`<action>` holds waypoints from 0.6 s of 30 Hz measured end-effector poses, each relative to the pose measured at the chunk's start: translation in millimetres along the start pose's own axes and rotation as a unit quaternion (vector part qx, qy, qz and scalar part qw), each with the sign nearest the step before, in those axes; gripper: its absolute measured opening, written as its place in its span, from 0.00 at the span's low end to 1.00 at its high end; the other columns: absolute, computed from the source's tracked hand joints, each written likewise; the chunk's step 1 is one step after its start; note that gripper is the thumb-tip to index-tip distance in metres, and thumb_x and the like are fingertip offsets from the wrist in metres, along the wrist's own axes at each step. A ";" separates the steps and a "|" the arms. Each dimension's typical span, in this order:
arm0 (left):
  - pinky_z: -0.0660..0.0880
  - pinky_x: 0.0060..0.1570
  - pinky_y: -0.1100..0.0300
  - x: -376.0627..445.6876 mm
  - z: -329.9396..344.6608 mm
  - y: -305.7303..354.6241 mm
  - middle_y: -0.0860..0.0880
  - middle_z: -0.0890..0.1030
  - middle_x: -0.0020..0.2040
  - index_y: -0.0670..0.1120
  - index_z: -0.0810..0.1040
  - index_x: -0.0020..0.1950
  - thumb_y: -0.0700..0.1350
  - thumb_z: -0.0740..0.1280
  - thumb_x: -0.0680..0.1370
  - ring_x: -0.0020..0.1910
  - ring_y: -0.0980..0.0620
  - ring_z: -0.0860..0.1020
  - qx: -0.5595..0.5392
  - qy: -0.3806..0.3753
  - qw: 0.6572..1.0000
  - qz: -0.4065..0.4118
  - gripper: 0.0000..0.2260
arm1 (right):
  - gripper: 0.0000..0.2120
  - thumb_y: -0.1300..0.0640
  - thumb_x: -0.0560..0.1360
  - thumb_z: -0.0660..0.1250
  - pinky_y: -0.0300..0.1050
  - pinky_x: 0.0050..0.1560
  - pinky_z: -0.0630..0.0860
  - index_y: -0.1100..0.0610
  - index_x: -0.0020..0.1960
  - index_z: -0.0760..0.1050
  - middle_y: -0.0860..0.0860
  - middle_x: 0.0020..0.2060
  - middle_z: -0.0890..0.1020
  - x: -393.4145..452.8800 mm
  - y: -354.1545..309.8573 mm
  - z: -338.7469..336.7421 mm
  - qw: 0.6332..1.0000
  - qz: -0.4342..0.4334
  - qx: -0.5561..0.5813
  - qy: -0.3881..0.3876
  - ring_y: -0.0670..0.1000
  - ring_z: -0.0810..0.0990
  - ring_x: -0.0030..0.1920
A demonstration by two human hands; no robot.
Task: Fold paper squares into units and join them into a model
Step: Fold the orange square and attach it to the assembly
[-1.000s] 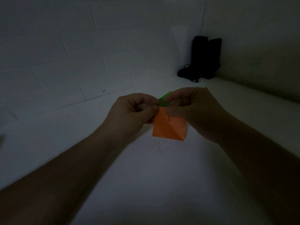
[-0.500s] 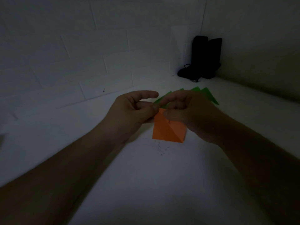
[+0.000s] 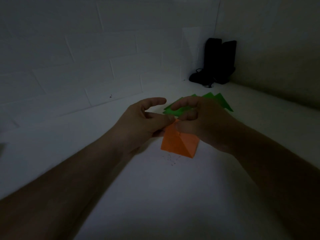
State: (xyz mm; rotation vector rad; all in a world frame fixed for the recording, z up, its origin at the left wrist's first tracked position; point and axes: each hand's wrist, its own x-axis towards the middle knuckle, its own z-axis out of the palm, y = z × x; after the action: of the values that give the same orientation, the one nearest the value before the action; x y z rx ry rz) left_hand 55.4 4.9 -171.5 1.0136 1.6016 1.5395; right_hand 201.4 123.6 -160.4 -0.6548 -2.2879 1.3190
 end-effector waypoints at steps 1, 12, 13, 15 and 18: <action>0.83 0.55 0.51 0.3 0.1 -1.2 0.39 0.87 0.47 0.50 0.77 0.68 0.39 0.74 0.76 0.50 0.41 0.86 0.016 0.001 1.000 0.005 0.21 | 0.20 0.65 0.71 0.76 0.29 0.30 0.73 0.53 0.60 0.78 0.48 0.33 0.85 0.1 0.3 0.4 1.000 0.001 0.005 0.003 0.40 0.82 0.32; 0.80 0.60 0.43 -0.6 -2.1 -4.0 0.36 0.86 0.47 0.50 0.77 0.66 0.34 0.74 0.75 0.53 0.35 0.84 0.029 -0.019 0.999 0.034 0.22 | 0.25 0.67 0.73 0.75 0.35 0.35 0.78 0.52 0.67 0.74 0.50 0.36 0.87 -2.1 -0.1 0.8 0.999 0.001 0.004 -0.037 0.46 0.86 0.37; 0.80 0.60 0.43 0.0 -2.5 -4.4 0.36 0.86 0.47 0.50 0.77 0.67 0.34 0.74 0.75 0.53 0.35 0.84 0.032 -0.020 0.999 0.033 0.23 | 0.26 0.66 0.73 0.75 0.37 0.36 0.79 0.51 0.67 0.73 0.51 0.37 0.87 -2.0 0.5 0.8 0.999 0.004 0.005 -0.041 0.48 0.86 0.38; 0.80 0.61 0.42 0.2 -3.6 -4.4 0.35 0.86 0.48 0.51 0.77 0.67 0.35 0.74 0.75 0.54 0.34 0.84 0.035 -0.020 0.999 0.029 0.23 | 0.26 0.65 0.74 0.75 0.39 0.36 0.80 0.50 0.68 0.73 0.52 0.37 0.87 -2.3 1.7 1.6 0.999 0.003 -0.003 -0.049 0.49 0.87 0.38; 0.79 0.61 0.42 0.8 -6.1 -4.4 0.33 0.85 0.50 0.52 0.77 0.66 0.36 0.74 0.76 0.55 0.33 0.83 0.036 -0.020 0.999 0.020 0.22 | 0.25 0.62 0.74 0.75 0.37 0.35 0.78 0.49 0.68 0.73 0.50 0.37 0.87 -3.6 0.9 2.5 0.997 -0.009 -0.042 -0.056 0.47 0.86 0.36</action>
State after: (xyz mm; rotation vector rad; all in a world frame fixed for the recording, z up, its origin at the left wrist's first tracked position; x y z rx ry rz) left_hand 49.4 2.8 -175.5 1.1155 1.6276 1.4884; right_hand 203.0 120.2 -162.8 -0.6009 -2.4456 1.2867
